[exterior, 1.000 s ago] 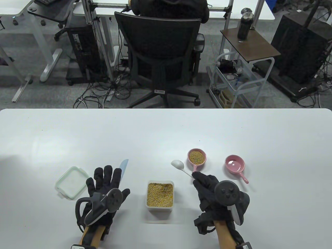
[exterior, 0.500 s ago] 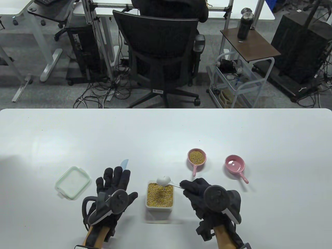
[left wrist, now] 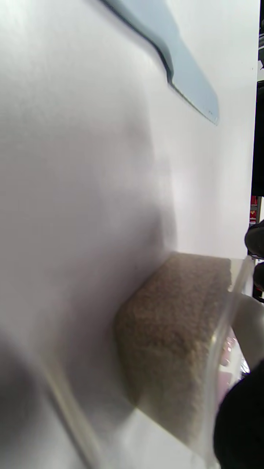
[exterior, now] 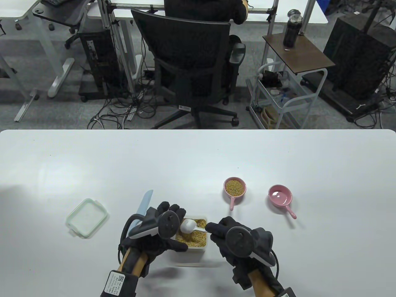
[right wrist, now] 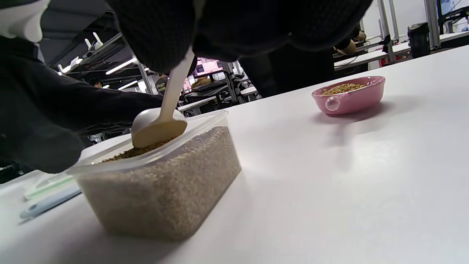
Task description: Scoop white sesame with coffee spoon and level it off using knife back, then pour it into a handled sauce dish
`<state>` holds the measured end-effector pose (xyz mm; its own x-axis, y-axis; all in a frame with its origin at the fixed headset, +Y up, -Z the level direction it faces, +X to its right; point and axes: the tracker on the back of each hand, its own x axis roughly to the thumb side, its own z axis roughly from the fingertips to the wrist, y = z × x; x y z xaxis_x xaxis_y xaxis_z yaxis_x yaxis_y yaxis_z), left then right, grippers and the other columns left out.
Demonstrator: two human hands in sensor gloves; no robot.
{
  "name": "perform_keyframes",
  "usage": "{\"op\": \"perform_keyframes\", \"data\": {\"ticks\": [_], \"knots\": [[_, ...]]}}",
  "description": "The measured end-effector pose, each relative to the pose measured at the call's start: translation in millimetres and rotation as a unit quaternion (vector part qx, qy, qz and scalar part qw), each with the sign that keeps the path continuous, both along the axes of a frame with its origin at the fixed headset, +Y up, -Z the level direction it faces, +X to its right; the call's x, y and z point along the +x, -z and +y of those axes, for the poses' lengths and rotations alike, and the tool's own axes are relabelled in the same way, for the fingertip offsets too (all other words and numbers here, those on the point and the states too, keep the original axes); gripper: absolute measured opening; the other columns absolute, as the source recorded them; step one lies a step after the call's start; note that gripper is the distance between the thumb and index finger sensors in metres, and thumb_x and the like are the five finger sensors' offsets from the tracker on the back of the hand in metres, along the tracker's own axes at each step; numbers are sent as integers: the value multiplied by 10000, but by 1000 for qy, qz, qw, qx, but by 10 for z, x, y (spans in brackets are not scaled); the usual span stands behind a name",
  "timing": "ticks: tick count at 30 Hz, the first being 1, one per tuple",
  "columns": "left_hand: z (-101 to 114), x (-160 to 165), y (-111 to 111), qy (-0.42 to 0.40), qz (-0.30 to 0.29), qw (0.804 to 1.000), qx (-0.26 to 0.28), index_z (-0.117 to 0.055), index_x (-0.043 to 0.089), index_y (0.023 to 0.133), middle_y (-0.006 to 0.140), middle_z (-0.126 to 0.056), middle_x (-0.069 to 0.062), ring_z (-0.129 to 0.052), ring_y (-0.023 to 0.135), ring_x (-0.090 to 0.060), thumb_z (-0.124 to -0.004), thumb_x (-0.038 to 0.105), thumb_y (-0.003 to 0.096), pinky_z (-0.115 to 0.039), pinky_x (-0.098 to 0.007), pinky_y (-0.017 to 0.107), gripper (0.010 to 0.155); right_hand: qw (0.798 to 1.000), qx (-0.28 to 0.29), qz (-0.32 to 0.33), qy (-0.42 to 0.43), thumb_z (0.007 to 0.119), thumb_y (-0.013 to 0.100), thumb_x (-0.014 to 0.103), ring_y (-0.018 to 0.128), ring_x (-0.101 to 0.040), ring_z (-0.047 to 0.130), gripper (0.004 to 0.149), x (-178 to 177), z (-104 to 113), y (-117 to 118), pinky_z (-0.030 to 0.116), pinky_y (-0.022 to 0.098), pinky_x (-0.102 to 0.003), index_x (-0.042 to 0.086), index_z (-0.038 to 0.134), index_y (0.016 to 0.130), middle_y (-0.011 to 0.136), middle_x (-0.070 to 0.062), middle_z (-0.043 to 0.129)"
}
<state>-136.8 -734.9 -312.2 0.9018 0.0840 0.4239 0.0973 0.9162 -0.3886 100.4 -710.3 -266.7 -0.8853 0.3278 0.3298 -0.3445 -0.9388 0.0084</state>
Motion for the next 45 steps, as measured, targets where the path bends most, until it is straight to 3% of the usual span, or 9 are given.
{"op": "perform_keyframes", "data": {"ticks": [5,16,24,30,39,45], "knots": [[1,9,1,2,0,1000,12,-295,268,1217,1310,-428,-31,-330,1196,-375,-693,740,358,-404,-630,815,1058,1000,-10,2,-22,839,566,335,465,-169,912,369,-20,-11,-6,783,494,-470,301,885,930,818,-66,889],[15,40,12,21,2,1000,6,-286,273,1212,1310,-419,-29,-317,1191,-376,-688,736,343,-411,-626,817,1063,995,-45,17,-84,817,571,329,386,-169,914,376,-70,43,-48,795,450,-481,239,891,928,719,-69,939],[11,49,12,24,1,1000,10,-289,271,1210,1309,-417,-25,-316,1188,-380,-683,734,339,-413,-622,817,1063,996,-91,-5,-18,806,571,304,253,-130,918,382,-55,0,-27,833,353,-439,141,916,898,579,-51,998],[6,51,10,24,-1,1000,12,-283,267,1211,1309,-415,-31,-313,1187,-381,-677,735,339,-415,-622,816,1065,984,-163,-19,62,809,576,297,235,-122,918,383,24,-76,27,836,338,-430,113,918,894,561,-55,1002],[14,70,6,38,-2,999,13,-281,266,1211,1308,-410,-32,-313,1187,-383,-672,732,338,-415,-621,817,1064,942,-282,-59,171,798,588,281,211,-112,916,389,165,-274,130,842,314,-421,63,914,888,537,-51,1006],[12,77,4,42,-2,999,13,-277,269,1211,1310,-404,-28,-311,1189,-380,-668,734,339,-416,-620,819,1062,896,-355,-86,252,782,599,272,214,-113,909,392,269,-436,180,836,316,-422,41,909,889,539,-55,997]]}}
